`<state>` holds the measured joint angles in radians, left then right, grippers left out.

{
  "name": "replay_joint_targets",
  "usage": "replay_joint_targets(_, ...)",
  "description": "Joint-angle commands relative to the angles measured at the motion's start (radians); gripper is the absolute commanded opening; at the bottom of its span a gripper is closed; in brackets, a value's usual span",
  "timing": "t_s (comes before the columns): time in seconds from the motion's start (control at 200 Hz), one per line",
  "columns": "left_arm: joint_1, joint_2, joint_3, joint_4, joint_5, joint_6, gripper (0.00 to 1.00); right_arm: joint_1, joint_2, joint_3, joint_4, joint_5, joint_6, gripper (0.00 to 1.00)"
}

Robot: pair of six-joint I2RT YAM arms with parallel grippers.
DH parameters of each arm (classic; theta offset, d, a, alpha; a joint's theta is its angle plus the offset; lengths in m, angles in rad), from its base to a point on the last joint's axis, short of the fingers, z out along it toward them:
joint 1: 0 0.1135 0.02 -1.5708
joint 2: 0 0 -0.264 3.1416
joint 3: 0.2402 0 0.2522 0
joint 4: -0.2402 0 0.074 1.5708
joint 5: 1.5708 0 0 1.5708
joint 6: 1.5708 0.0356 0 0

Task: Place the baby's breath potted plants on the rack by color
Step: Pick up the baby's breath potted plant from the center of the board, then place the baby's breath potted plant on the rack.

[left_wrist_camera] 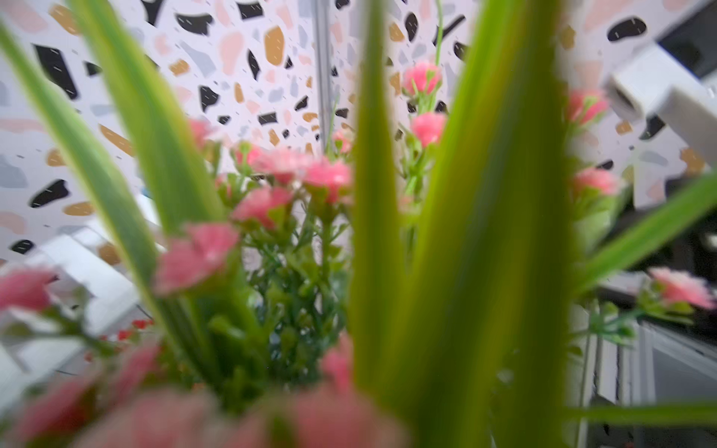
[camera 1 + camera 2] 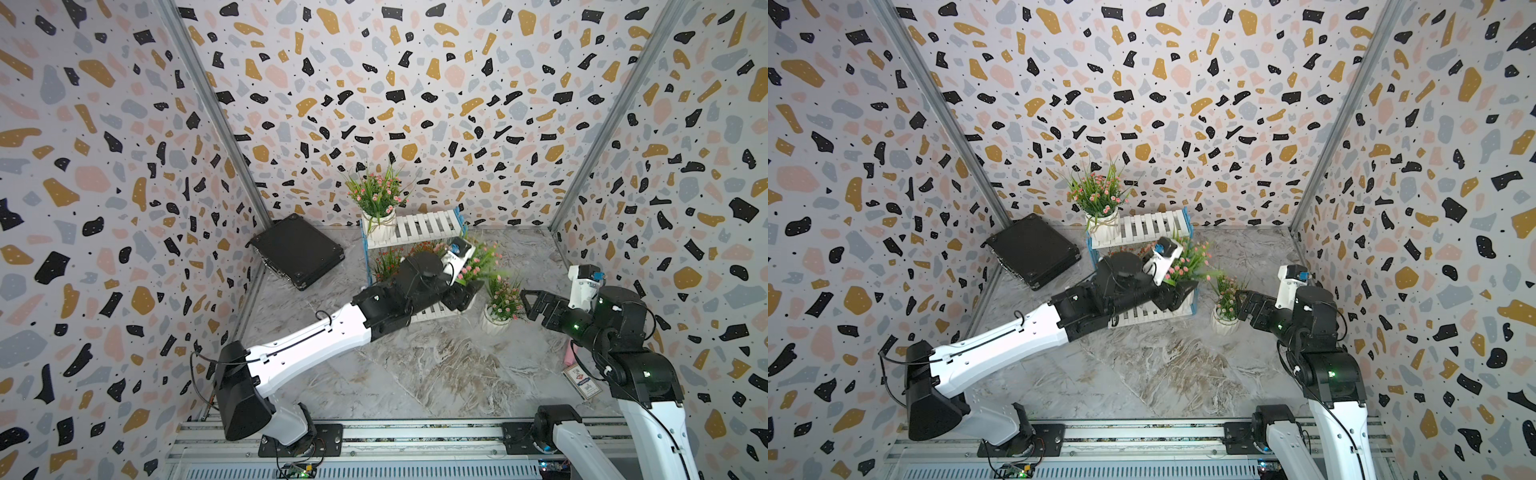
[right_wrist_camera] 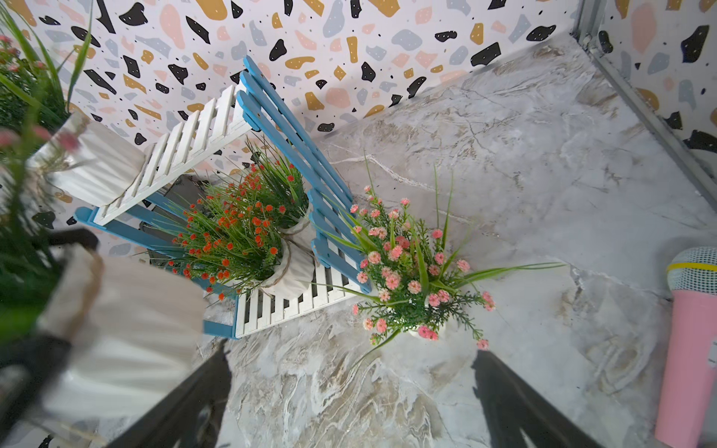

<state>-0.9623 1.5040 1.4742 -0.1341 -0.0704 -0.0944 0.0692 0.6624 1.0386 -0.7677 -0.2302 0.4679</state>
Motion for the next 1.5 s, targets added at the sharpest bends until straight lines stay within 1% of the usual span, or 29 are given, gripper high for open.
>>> replay_joint_targets(0.0, 0.066, 0.056, 0.156, -0.082, 0.016, 0.029, 0.79, -0.005, -0.026, -0.009, -0.027, 0.001, -0.010, 0.99)
replay_joint_targets(0.115, 0.123, 0.144, 0.302, -0.112, 0.023, 0.060, 0.79, -0.004, -0.028, -0.046, -0.010, -0.044, 0.008, 0.99)
replay_joint_targets(0.285, 0.173, 0.281, 0.488, -0.139, -0.034, 0.118, 0.79, -0.006, -0.032, -0.082, 0.003, -0.063, -0.002, 0.99)
replay_joint_targets(0.446, 0.191, 0.382, 0.604, -0.138, -0.114, 0.165, 0.80, -0.006, -0.023, -0.103, 0.023, -0.081, -0.014, 0.99)
replay_joint_targets(0.556, 0.202, 0.427, 0.662, -0.148, -0.144, 0.178, 0.79, -0.006, -0.015, -0.121, 0.043, -0.100, -0.009, 0.99)
replay_joint_targets(0.751, 0.242, 0.447, 0.688, -0.141, -0.159, 0.150, 0.79, -0.006, -0.001, -0.152, 0.074, -0.127, 0.001, 0.99)
replay_joint_targets(1.091, 0.289, 0.467, 0.750, -0.166, -0.183, 0.141, 0.79, -0.006, 0.009, -0.176, 0.101, -0.143, 0.002, 0.99)
replay_joint_targets(1.297, 0.321, 0.460, 0.725, -0.162, -0.183, 0.138, 0.79, -0.005, 0.012, -0.179, 0.106, -0.149, 0.000, 0.99)
replay_joint_targets(1.497, 0.335, 0.437, 0.657, -0.136, -0.186, 0.136, 0.79, -0.006, 0.013, -0.188, 0.110, -0.151, 0.002, 0.99)
